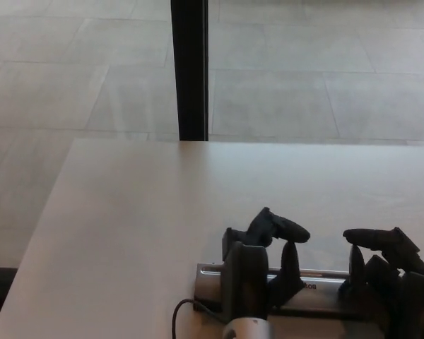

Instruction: A hole pucnch is kept on the middle on the desk infront of the robot and the robot uses both its hands as fists to press on it and use it

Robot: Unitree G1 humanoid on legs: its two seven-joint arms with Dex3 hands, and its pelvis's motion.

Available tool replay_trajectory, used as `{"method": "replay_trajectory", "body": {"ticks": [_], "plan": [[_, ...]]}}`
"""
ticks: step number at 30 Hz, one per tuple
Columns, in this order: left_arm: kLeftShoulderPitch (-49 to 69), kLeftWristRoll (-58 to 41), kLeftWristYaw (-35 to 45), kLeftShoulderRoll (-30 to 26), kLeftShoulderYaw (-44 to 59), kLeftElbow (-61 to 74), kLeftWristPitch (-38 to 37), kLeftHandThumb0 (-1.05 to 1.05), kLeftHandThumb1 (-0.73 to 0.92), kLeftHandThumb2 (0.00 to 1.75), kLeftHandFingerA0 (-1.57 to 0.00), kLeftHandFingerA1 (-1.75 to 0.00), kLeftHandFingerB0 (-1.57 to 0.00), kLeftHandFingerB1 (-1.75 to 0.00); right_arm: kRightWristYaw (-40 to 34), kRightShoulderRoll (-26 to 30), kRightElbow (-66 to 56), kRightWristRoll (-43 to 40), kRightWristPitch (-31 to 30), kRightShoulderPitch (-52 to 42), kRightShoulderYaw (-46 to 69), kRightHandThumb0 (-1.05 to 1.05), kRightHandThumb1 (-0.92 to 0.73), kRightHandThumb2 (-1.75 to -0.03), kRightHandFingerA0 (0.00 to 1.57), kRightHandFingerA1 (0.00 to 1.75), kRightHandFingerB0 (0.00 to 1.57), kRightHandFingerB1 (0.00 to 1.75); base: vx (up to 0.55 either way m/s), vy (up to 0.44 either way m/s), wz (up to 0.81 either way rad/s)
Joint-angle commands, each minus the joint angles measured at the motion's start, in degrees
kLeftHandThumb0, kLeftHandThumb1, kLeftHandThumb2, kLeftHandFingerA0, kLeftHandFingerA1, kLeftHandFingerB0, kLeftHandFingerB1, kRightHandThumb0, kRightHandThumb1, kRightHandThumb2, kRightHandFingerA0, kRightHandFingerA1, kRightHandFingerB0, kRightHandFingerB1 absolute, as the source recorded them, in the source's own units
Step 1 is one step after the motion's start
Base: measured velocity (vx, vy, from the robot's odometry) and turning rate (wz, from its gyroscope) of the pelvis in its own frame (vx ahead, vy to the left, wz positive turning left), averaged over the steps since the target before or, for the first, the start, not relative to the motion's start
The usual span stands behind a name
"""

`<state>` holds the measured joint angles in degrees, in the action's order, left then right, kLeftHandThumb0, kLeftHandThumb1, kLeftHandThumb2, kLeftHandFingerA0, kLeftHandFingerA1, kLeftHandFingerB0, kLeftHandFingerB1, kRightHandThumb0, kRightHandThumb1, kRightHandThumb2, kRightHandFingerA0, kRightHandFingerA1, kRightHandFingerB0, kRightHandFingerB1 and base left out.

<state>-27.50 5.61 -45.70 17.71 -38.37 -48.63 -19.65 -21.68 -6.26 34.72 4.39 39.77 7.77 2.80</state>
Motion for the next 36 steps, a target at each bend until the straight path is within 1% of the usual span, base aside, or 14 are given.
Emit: {"method": "replay_trajectory", "body": {"ticks": [1, 8, 13, 14, 17, 18, 22, 23, 24, 25, 28, 29, 30, 36], "plan": [[-0.7, 14.9, -7.2, 3.4, -7.0, -11.7, 1.5, -0.36, 0.72, 0.86, -0.97, -1.75, -0.79, -1.63, -17.7, 9.3, 11.5, 26.3, -24.2, -2.8, -11.3, -0.44, -0.81, -0.69, 0.58, 1.30, 0.51, 0.91, 0.00, 0.000, 0.00], [-1.4, 16.8, -7.5, 2.7, -8.6, -12.2, 1.4, -0.34, 0.68, 0.90, -0.96, -1.75, -0.77, -1.63, -13.4, 10.1, 12.7, 23.0, -22.9, -3.1, -12.8, -0.39, -0.85, -0.72, 0.49, 0.89, 0.46, 0.61, 0.00, 0.000, 0.00], [-2.0, 17.4, -7.8, 2.6, -8.5, -12.4, 0.9, -0.33, 0.65, 0.93, -0.96, -1.75, -0.77, -1.63, -17.9, 13.7, 12.4, 35.4, -35.9, -1.2, -21.0, -0.50, -0.77, -0.63, 0.50, 0.81, 0.54, 0.57, 0.00, 0.000, 0.00], [-2.0, 17.5, -7.8, 2.5, -8.6, -12.4, 0.8, -0.34, 0.66, 0.93, -0.96, -1.75, -0.78, -1.63, -16.5, 12.8, 11.8, 32.1, -33.9, -1.8, -19.1, -0.45, -0.84, -0.68, 0.44, 0.75, 0.43, 0.57, 0.00, 0.000, 0.00], [-2.0, 18.0, -8.0, 2.5, -8.7, -12.7, 0.8, -0.35, 0.67, 0.94, -0.97, -1.75, -0.78, -1.62, 10.9, -0.5, 8.9, -17.0, -18.7, -3.7, 3.7, -0.57, -0.92, -0.79, 0.34, 0.76, 0.29, 0.50, 0.00, 0.000, 0.00], [-1.8, 18.1, -8.1, 2.6, -8.7, -12.8, 0.5, -0.35, 0.66, 0.95, -0.97, -1.75, -0.79, -1.62, 7.1, 2.1, 12.1, -8.3, -14.4, -3.5, 0.5, -0.49, -0.92, -0.86, 0.36, 0.73, 0.23, 0.49, 0.00, 0.000, 0.00], [-0.9, 18.3, -8.2, 2.9, -8.5, -13.2, -1.0, -0.33, 0.67, 0.94, -1.00, -1.75, -0.74, -1.69, 10.9, 1.1, 11.1, -11.2, -14.2, -4.3, 2.8, -0.53, -0.89, -1.24, 0.42, 0.79, 0.23, 0.61, 0.00, 0.000, 0.00], [-0.1, 17.6, -7.9, 3.1, -8.0, -12.6, -1.5, -0.32, 0.68, 0.91, -0.99, -1.75, -0.71, -1.71, 4.7, -0.2, 12.0, -9.2, -10.6, -4.0, 3.6, -0.54, -0.85, -0.71, 0.68, 1.43, 0.63, 0.97, 0.00, 0.000, 0.00], [0.6, 17.3, -9.2, 3.6, -7.3, -11.8, -3.1, -0.36, 0.58, 1.08, -1.24, -1.39, -1.02, -1.26, -16.4, 5.0, 10.5, 16.2, -21.0, -3.2, -5.6, -0.64, -0.92, -0.82, 0.74, 1.49, 0.42, 1.05, 0.00, 0.000, 0.00], [0.8, 17.1, -9.5, 3.7, -6.8, -11.3, -3.3, -0.32, 0.73, 0.85, -0.99, -1.75, -0.70, -1.70, -20.7, 6.9, 10.5, 22.8, -23.8, -2.6, -8.6, -0.59, -0.92, -0.71, 0.67, 1.38, 0.47, 0.96, 0.00, 0.000, 0.00], [1.4, 16.2, -8.4, 3.8, -5.1, -8.4, -2.3, -0.33, 0.78, 0.82, -0.96, -1.75, -0.69, -1.71, -7.2, -0.8, 11.4, -1.0, -0.2, -2.0, 2.5, -0.42, -0.63, -0.59, 0.94, 1.32, 0.80, 0.85, 0.00, 0.000, 0.00], [1.6, 16.5, -8.5, 4.3, -5.2, -8.7, -2.4, -0.33, 0.78, 0.82, -0.96, -1.75, -0.69, -1.71, -6.8, -0.7, 11.4, -0.9, 0.1, -2.5, 3.1, -0.42, -0.63, -0.59, 0.94, 1.32, 0.80, 0.85, 0.00, 0.000, 0.00], [0.8, 15.1, -8.7, 3.7, -2.7, -6.3, -4.4, -0.33, 0.77, 0.83, -0.93, -1.75, -0.81, -1.49, -14.8, 2.9, 9.1, 10.3, 1.5, -1.3, 0.5, -0.50, -0.72, -0.64, 0.98, 1.68, 0.80, 1.49, 0.00, 0.000, 0.00], [0.3, 7.2, 2.9, 3.2, 7.8, 6.5, -3.7, -0.33, 0.77, 0.89, -0.92, -1.75, -0.63, -1.72, -7.6, 4.4, -4.9, 6.4, 0.4, 1.2, 2.1, -0.36, -0.66, -0.99, 1.03, 1.75, 0.74, 1.54, 0.00, 0.000, 0.00]]}}
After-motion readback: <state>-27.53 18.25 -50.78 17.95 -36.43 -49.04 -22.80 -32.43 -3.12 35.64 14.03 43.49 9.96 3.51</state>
